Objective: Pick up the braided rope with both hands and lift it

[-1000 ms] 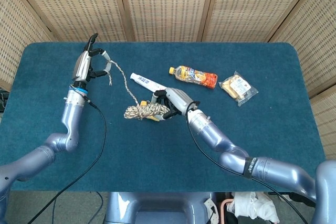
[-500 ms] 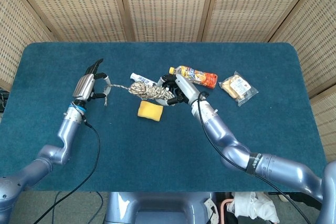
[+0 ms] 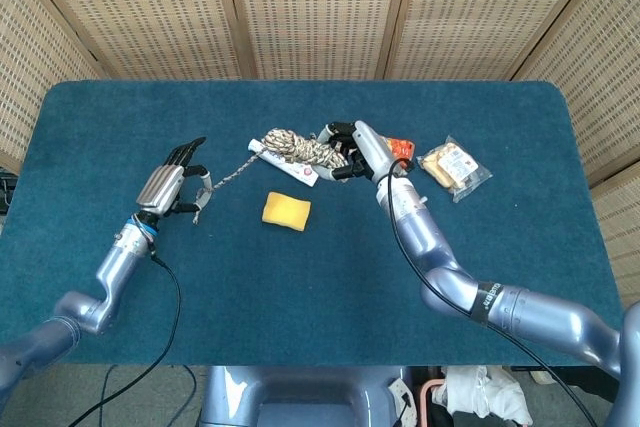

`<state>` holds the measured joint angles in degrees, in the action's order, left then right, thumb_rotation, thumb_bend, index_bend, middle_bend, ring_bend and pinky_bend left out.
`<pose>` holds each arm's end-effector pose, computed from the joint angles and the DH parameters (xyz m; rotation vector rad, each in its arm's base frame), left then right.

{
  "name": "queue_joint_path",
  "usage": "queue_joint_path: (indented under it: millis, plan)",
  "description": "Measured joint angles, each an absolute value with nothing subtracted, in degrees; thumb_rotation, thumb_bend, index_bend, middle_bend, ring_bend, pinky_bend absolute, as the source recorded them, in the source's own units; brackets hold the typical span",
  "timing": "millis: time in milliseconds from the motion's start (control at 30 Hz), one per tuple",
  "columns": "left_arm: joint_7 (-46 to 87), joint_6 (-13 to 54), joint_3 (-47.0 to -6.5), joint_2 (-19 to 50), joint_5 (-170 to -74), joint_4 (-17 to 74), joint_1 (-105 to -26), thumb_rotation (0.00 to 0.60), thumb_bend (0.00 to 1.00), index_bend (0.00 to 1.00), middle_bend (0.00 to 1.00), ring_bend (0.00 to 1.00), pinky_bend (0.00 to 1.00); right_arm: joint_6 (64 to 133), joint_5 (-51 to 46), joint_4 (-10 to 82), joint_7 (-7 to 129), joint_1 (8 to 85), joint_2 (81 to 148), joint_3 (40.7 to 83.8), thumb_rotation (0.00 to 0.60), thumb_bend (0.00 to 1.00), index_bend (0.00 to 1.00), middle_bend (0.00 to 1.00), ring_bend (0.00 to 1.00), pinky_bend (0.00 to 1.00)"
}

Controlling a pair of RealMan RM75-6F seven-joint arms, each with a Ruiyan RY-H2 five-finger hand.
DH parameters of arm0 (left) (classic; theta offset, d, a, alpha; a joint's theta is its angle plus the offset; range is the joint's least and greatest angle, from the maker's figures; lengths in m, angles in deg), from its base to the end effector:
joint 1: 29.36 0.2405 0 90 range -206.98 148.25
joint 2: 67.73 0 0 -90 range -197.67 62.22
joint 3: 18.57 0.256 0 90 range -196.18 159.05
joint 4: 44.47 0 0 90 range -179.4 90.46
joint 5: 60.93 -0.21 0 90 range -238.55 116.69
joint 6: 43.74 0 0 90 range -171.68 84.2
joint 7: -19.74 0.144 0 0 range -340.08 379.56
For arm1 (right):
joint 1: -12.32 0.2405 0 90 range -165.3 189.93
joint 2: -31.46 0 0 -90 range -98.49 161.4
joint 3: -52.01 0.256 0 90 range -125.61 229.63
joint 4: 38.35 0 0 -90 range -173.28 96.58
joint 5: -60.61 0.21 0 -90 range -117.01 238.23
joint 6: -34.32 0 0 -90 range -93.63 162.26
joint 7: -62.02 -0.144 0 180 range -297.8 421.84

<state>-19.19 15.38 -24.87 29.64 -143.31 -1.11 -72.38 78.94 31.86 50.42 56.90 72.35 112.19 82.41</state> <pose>-0.2309 0.4094 0.0127 -1.6191 -1.2002 -1.2829 -0.0203 -0.4338 0.0571 1.3677 -1.7487 1.4371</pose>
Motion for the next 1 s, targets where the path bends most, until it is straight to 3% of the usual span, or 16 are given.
queue_joint_path:
  millis: [633, 667, 700, 767, 800, 833, 900, 1000]
  plan:
    - [-18.01, 15.87, -23.05, 26.88, -145.16, 3.73, -70.13, 0.600, 0.63, 0.88, 0.00, 0.00, 0.00, 82.56, 35.79, 50.18, 59.05, 73.60, 112.37, 82.43, 0.600, 0.83, 0.79, 0.90, 0.74, 0.96]
    - [-18.05, 15.98, -23.16, 26.80, -145.14, 3.89, -70.12, 0.600, 0.60, 0.85, 0.00, 0.00, 0.00, 82.57, 35.72, 50.26, 59.14, 73.60, 112.35, 82.40, 0.600, 0.83, 0.79, 0.90, 0.74, 0.96]
    - [-18.05, 16.14, -23.21, 26.66, -145.22, 4.01, -70.12, 0.600, 0.48, 0.74, 0.00, 0.00, 0.00, 82.58, 35.61, 50.36, 59.24, 73.62, 112.33, 82.36, 0.600, 0.83, 0.79, 0.90, 0.74, 0.96]
    - [-17.95, 16.22, -23.13, 26.27, -145.46, 4.29, -70.10, 0.600, 0.19, 0.41, 0.00, 0.00, 0.00, 82.56, 35.25, 50.67, 59.36, 73.60, 112.22, 82.29, 0.600, 0.83, 0.79, 0.90, 0.74, 0.96]
    - [-17.85, 16.27, -23.03, 25.88, -145.66, 4.62, -70.08, 0.600, 0.05, 0.18, 0.00, 0.00, 0.00, 82.52, 35.06, 50.80, 59.37, 73.57, 112.16, 82.27, 0.600, 0.83, 0.79, 0.90, 0.74, 0.96]
    - [-17.68, 16.37, -22.97, 25.53, -145.82, 4.90, -70.06, 0.600, 0.01, 0.07, 0.00, 0.00, 0.00, 82.44, 34.76, 50.96, 59.37, 73.51, 112.07, 82.23, 0.600, 0.83, 0.79, 0.90, 0.74, 0.96]
    - [-17.13, 16.78, -22.91, 24.72, -146.08, 5.70, -69.96, 0.600, 0.00, 0.00, 0.00, 0.00, 0.00, 82.30, 34.36, 51.19, 59.35, 73.39, 111.91, 82.16, 0.600, 0.83, 0.79, 0.90, 0.74, 0.96]
    - [-15.54, 17.14, -22.80, 22.91, -146.32, 7.24, -69.72, 0.600, 0.00, 0.00, 0.00, 0.00, 0.00, 82.25, 33.65, 51.62, 59.41, 73.19, 111.62, 81.99, 0.600, 0.83, 0.79, 0.90, 0.74, 0.96]
